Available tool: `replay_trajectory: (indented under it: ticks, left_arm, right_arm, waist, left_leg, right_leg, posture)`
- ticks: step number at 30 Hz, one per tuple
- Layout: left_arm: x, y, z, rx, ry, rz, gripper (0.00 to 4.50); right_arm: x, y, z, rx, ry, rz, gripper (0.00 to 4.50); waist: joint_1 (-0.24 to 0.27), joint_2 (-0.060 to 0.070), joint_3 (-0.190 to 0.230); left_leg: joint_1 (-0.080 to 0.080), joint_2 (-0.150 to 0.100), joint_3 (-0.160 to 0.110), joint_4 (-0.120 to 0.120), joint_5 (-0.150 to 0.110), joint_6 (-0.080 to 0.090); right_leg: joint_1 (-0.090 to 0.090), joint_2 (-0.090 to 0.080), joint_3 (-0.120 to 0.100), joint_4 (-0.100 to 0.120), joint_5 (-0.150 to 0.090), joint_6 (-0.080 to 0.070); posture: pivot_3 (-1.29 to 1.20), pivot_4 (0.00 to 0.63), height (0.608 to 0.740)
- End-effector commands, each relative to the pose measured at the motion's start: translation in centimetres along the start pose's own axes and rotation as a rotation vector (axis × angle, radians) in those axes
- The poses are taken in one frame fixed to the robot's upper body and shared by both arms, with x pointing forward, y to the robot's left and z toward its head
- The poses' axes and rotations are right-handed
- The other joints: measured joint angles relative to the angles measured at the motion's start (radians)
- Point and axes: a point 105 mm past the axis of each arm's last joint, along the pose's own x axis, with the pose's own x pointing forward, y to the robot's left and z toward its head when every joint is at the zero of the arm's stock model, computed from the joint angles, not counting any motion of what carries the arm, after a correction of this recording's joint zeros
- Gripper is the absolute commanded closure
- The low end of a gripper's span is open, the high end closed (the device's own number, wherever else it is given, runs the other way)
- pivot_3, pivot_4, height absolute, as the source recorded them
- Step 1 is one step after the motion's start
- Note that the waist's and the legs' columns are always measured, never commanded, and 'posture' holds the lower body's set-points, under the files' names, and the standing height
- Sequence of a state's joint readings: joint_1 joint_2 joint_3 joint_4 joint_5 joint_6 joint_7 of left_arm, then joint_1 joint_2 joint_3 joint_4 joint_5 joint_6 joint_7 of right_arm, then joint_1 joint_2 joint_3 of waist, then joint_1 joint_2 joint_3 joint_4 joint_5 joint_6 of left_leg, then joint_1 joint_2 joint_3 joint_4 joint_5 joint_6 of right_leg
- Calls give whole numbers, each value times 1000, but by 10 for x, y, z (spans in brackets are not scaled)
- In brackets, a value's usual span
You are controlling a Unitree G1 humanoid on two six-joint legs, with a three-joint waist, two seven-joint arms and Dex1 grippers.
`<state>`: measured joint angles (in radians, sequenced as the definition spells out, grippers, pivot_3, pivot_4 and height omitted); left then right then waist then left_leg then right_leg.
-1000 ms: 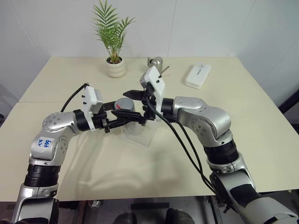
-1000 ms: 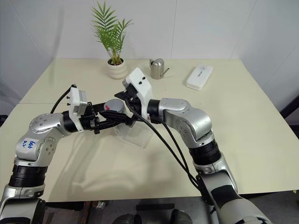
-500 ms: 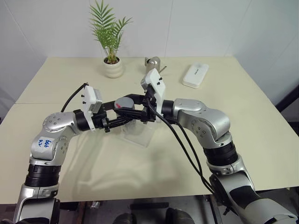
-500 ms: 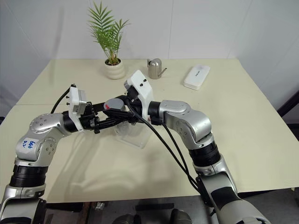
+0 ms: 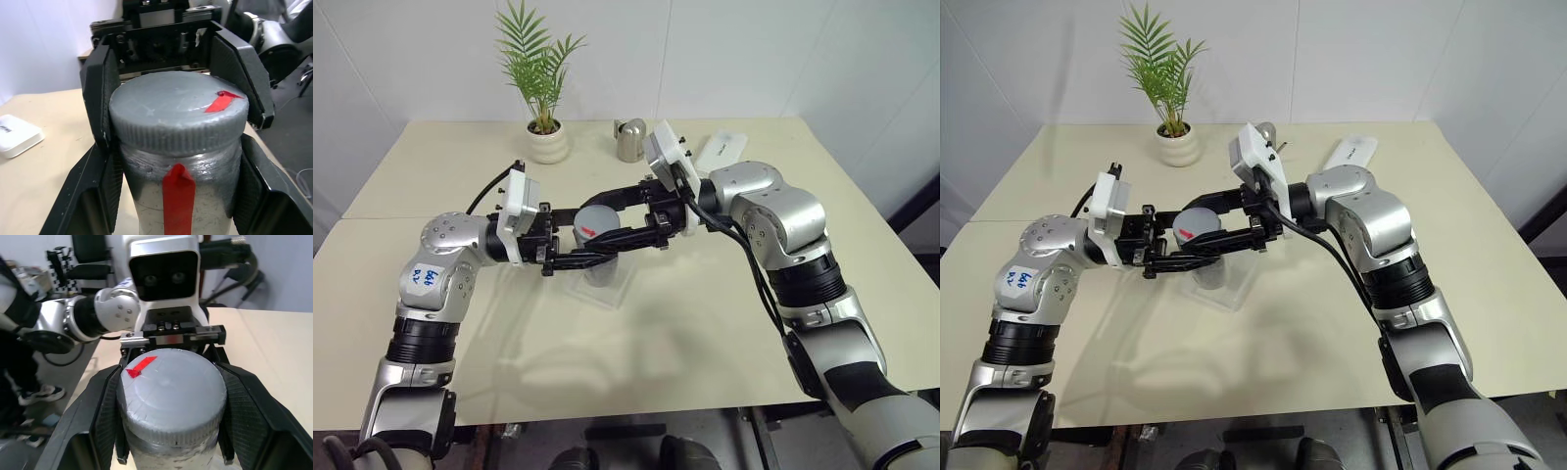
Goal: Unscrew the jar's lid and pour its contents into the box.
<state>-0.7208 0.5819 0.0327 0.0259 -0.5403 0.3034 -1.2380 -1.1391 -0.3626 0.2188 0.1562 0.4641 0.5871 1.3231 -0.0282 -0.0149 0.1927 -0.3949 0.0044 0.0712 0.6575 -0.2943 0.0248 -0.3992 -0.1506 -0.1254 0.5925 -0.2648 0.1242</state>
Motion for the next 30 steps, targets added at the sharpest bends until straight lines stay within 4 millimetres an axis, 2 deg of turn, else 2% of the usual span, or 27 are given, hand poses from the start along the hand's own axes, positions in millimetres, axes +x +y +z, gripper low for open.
replay_trajectory:
  ticks: [1, 5, 11, 18, 22, 30]
  left_arm:
    - [14, -9, 0, 16, -4, -60, 2079]
    - [12, -9, 0, 18, -13, -34, 2079]
    - [0, 1, 4, 31, -10, 46, 2079]
    - [-16, 8, 0, 28, 24, 130, 2079]
    - [-16, 9, 1, 30, 17, 151, 2079]
    - [-10, 7, 3, 20, 1, 159, 2079]
  right_arm:
    - [24, 25, 31, -138, -58, 199, 1846]
    - [21, 20, 31, -117, -67, 162, 1846]
    - [4, 5, 31, -90, -99, 39, 14]
    - [-6, 4, 33, -71, -120, -28, 14]
    - [0, 3, 25, -51, -118, -93, 14]
    - [15, -17, 20, -33, -115, -234, 14]
  waist:
    - [1, 0, 0]
    - [1, 0, 0]
    - [1, 0, 0]
    - [2, 0, 0]
    - [2, 0, 0]
    - [0, 1, 0]
  left_leg:
    - [0, 0, 0, 1, 0, 0]
    - [-1, 0, 0, 2, 0, 0]
    - [-1, 1, -1, 4, 0, -1]
    - [-2, 1, -2, 5, -1, -1]
    - [-2, 1, -2, 5, -1, -1]
    - [-2, 1, -2, 5, -1, -1]
  right_leg:
    - [0, 0, 0, 0, 0, 0]
    - [0, 0, 0, 1, 0, 0]
    - [0, 0, 0, 2, 0, 0]
    - [0, 0, -1, 2, 0, 0]
    - [0, 0, -1, 2, 0, 0]
    - [-1, 0, 0, 3, 0, 0]
  posture:
    - [0, 150, 740]
    - [0, 150, 740]
    - [0, 150, 740]
    - [0, 150, 740]
    - [0, 150, 740]
    - [0, 150, 740]
